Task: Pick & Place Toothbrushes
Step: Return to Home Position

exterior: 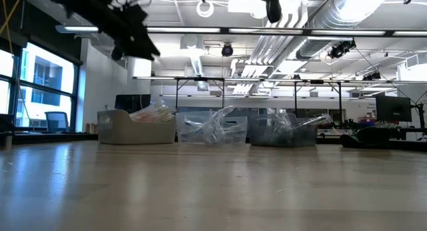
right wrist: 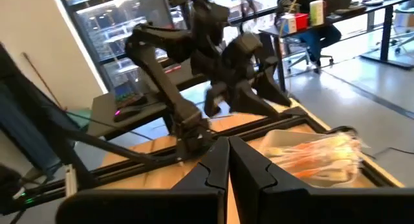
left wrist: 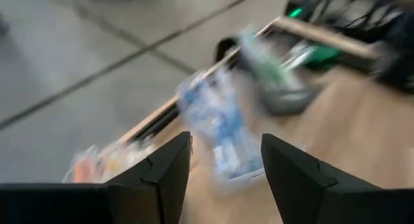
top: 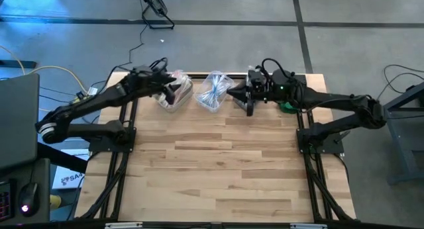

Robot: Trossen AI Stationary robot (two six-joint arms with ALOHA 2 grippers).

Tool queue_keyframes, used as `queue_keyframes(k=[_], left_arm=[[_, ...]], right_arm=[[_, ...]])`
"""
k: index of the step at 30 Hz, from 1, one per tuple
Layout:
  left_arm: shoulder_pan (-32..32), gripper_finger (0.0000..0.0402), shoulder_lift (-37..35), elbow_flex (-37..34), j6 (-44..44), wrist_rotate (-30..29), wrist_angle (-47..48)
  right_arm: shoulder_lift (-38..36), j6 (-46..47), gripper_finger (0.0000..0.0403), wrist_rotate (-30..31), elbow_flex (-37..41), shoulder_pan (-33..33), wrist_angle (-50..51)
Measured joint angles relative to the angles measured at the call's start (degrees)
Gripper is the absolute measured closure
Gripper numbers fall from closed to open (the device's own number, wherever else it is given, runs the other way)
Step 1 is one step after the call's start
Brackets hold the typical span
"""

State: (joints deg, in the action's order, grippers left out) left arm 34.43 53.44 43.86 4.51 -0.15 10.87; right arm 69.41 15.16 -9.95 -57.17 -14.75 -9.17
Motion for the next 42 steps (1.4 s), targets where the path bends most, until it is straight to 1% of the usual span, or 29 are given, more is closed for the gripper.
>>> queue_keyframes(k=[5, 10, 14, 19, 22, 24, 27, 32, 35, 37, 39, 42], left_arm=[[-7.1, 0.0215, -7.8, 0.0, 1.1, -0.7, 1.1], [-16.3, 0.0215, -11.7, 0.0, 3.4, -6.3, 1.9], [-25.4, 0.0215, -12.1, 0.0, 4.6, -13.9, 2.2], [-36.0, 0.0215, -12.1, 0.0, 4.4, -27.4, 2.2], [-41.0, 0.0215, -12.4, 0.0, 2.8, -34.6, 2.4], [-43.5, 0.0215, -13.5, 0.0, 0.4, -37.1, 3.1], [-45.6, 0.0215, -15.7, 0.0, -1.9, -37.8, 2.5], [-45.7, 0.0215, -18.8, 0.0, -3.3, -37.8, 3.3], [-45.7, 0.0215, -20.2, 0.0, -3.3, -40.8, 4.8], [-45.7, 0.0215, -21.0, 0.0, -3.3, -41.2, 7.2], [-45.7, 0.0215, -21.9, 0.0, -3.2, -39.5, 11.9], [-45.7, 0.0215, -22.4, 0.0, -1.8, -34.9, 18.1]], right_arm=[[-1.7, -0.5, 0.0400, 5.4, 0.0, 4.1, 1.8], [-6.3, -1.5, 0.0400, 10.2, 0.0, 8.5, 6.3], [-11.4, -1.8, 0.0400, 10.9, 0.0, 12.3, 10.7], [-17.0, -1.6, 0.0400, 12.0, 0.0, 16.0, 17.8], [-19.6, -1.4, 0.0400, 15.9, 0.0, 18.0, 20.7], [-21.5, -1.5, 0.0400, 18.8, 0.0, 19.3, 23.1], [-23.6, -1.5, 0.0400, 20.9, 0.0, 20.8, 24.5], [-27.0, -2.0, 0.0399, 20.6, 0.0, 22.4, 26.2], [-29.3, -4.0, 0.0399, 20.5, 0.0, 22.7, 26.4], [-30.6, -5.0, 0.0400, 20.6, 0.0, 22.6, 26.6], [-31.5, -6.4, 0.0399, 20.6, 0.0, 22.6, 27.2], [-33.7, -8.7, 0.0398, 20.5, 0.0, 22.6, 29.7]])
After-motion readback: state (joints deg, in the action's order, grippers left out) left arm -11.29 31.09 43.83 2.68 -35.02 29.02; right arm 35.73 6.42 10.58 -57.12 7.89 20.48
